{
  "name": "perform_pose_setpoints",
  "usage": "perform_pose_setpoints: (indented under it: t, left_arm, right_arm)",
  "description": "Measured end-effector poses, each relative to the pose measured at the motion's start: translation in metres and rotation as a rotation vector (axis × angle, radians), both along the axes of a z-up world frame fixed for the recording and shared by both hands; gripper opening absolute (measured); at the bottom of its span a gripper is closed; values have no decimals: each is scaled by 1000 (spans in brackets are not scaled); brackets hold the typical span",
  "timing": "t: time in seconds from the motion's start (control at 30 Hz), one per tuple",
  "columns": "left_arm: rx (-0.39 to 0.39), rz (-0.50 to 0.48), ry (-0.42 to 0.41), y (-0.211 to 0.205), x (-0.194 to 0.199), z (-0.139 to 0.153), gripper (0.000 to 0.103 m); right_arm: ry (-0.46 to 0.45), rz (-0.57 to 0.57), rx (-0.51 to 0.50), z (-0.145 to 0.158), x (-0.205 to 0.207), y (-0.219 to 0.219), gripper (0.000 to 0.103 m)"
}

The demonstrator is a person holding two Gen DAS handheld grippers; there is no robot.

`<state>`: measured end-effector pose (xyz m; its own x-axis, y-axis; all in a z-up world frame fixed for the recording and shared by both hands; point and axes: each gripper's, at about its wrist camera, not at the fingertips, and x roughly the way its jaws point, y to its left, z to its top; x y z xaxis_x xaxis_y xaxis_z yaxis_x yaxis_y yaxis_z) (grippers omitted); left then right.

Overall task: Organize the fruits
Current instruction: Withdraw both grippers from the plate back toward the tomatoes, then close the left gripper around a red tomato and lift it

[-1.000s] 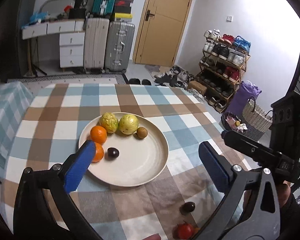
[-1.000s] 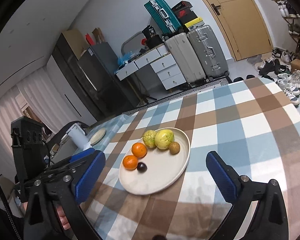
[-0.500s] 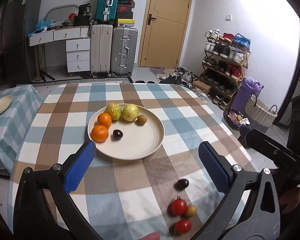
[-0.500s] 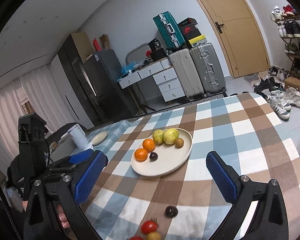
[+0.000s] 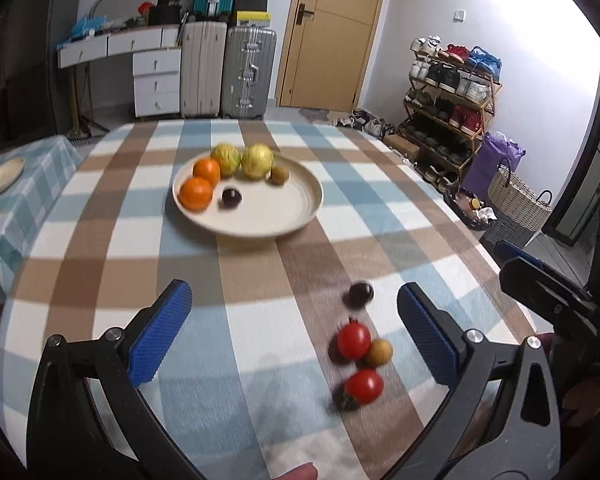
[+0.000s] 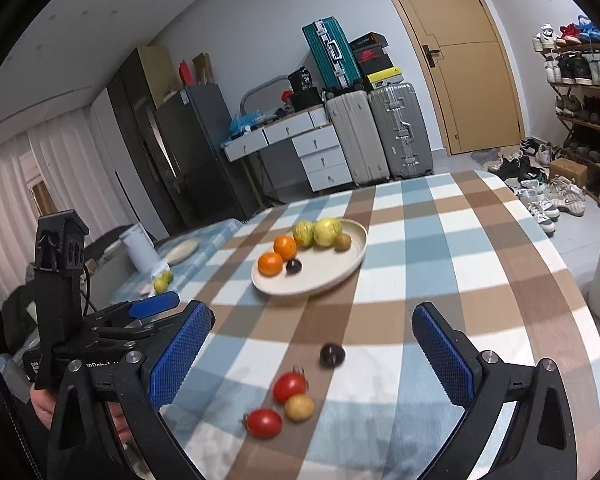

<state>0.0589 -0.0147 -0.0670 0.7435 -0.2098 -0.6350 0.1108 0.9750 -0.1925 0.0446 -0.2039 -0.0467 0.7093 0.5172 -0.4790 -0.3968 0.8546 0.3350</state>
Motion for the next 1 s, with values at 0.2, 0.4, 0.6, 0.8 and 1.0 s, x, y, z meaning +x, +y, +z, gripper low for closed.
perform_pose_setpoints:
  t: [0.2,0.4,0.6,0.8,1.0]
  left_arm:
    - [-39,-25,86,-2,-6,-33,103]
    - [32,-37,171,-17,-5,-61,103]
    - [17,-88,190,-29,-4,-69,99]
    - [20,-167,220,-43,-3,-73,61]
    - [15,-242,228,-53,-4,-75,30]
  right_arm:
    - [61,-19,-30,-21,-9,1,103]
    - [113,-33,-34,-38,-15,-3,103]
    - [149,-23,-39,-49,-22,-2,103]
    - [170,-32,-33,-54,-22,-5,103]
    - [185,-26,-36,-55,-19,-6,103]
